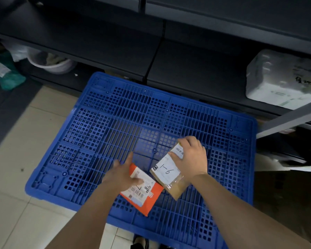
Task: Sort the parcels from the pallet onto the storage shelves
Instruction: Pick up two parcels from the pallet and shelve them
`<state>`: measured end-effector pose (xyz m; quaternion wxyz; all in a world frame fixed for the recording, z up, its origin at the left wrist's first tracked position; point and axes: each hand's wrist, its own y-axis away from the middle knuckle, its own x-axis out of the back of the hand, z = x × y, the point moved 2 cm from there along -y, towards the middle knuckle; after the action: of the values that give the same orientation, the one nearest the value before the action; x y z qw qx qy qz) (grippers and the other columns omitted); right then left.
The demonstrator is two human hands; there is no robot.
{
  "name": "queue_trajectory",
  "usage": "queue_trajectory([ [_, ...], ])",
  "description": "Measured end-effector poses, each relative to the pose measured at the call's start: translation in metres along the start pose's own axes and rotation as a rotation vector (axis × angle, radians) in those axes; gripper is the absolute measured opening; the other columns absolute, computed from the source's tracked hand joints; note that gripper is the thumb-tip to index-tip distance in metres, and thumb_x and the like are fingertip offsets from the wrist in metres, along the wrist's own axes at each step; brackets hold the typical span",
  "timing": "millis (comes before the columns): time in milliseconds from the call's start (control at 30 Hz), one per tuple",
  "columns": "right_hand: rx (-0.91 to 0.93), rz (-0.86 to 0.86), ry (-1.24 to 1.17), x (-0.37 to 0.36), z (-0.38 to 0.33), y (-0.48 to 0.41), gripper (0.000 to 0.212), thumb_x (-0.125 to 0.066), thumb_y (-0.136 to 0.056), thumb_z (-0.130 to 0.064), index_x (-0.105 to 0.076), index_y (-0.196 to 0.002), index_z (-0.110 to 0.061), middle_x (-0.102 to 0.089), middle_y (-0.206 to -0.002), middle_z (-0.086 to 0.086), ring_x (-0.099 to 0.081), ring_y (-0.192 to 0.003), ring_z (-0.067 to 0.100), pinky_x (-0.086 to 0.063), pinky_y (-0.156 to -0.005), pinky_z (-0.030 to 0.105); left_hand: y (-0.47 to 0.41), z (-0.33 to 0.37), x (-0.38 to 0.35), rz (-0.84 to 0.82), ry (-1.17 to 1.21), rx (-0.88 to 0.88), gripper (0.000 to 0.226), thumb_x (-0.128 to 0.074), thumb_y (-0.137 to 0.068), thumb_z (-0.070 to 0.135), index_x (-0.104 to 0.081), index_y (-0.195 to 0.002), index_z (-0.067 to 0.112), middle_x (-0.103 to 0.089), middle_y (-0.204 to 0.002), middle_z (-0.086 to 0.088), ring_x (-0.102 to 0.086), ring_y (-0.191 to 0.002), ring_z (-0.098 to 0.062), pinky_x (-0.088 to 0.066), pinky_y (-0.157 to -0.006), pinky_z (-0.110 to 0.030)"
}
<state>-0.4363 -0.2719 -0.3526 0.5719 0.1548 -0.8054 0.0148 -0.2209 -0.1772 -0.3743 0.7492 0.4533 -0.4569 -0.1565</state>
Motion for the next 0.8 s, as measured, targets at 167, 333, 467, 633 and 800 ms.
queue_trajectory([
  [167, -0.149, 0.172, -0.244, -0.009, -0.005, 0.014, 0.073, -0.077, -0.081, -0.035, -0.043, -0.142, -0.012, -0.039, -0.145, 0.014, -0.036, -0.134, 0.031, -0.032, -0.112, 0.051, 0.007, -0.006, -0.006, -0.105, 0.128, 0.027, 0.079, -0.069, -0.082, 0.052, -0.032, -0.142, 0.016, -0.058, -0.123, -0.006, -0.063, -0.098, -0.023, -0.058, -0.070, -0.035],
  [333, -0.382, 0.088, -0.455, -0.013, -0.002, 0.017, 0.117, -0.083, -0.072, -0.043, -0.006, -0.156, -0.017, 0.005, -0.163, 0.002, -0.005, -0.150, 0.026, -0.025, -0.118, 0.049, 0.005, -0.010, -0.019, -0.176, 0.120, -0.018, 0.088, -0.069, -0.076, 0.062, -0.038, -0.140, 0.010, -0.055, -0.135, -0.008, -0.060, -0.109, -0.020, -0.051, -0.081, -0.030],
  [467, -0.234, -0.001, -0.400, -0.011, -0.011, 0.013, 0.116, -0.084, -0.072, -0.042, -0.006, -0.156, -0.024, 0.015, -0.162, -0.008, -0.010, -0.150, 0.023, -0.036, -0.112, 0.049, 0.013, -0.004, -0.039, -0.224, 0.267, -0.150, 0.065, -0.077, -0.075, 0.044, -0.043, -0.129, 0.027, -0.055, -0.123, 0.005, -0.061, -0.098, -0.009, -0.054, -0.076, -0.025],
  [633, -0.394, 0.075, -0.417, -0.018, -0.011, 0.022, 0.125, -0.086, -0.064, -0.050, -0.007, -0.156, -0.021, 0.014, -0.162, -0.001, -0.002, -0.150, 0.026, -0.023, -0.119, 0.046, 0.019, -0.003, -0.055, -0.220, 0.310, -0.130, 0.086, -0.087, -0.057, 0.050, -0.045, -0.129, 0.029, -0.048, -0.122, 0.009, -0.059, -0.099, -0.008, -0.050, -0.077, -0.024],
  [800, -0.902, -0.091, -0.808, -0.033, -0.004, 0.027, 0.128, -0.087, -0.060, -0.053, -0.010, -0.154, -0.011, -0.041, -0.149, 0.008, -0.048, -0.130, 0.030, -0.049, -0.097, 0.044, 0.019, -0.014, -0.054, -0.223, 0.468, -0.063, 0.072, -0.079, -0.060, 0.065, -0.051, -0.119, 0.037, -0.047, -0.126, 0.015, -0.053, -0.108, -0.010, -0.046, -0.092, -0.031],
])
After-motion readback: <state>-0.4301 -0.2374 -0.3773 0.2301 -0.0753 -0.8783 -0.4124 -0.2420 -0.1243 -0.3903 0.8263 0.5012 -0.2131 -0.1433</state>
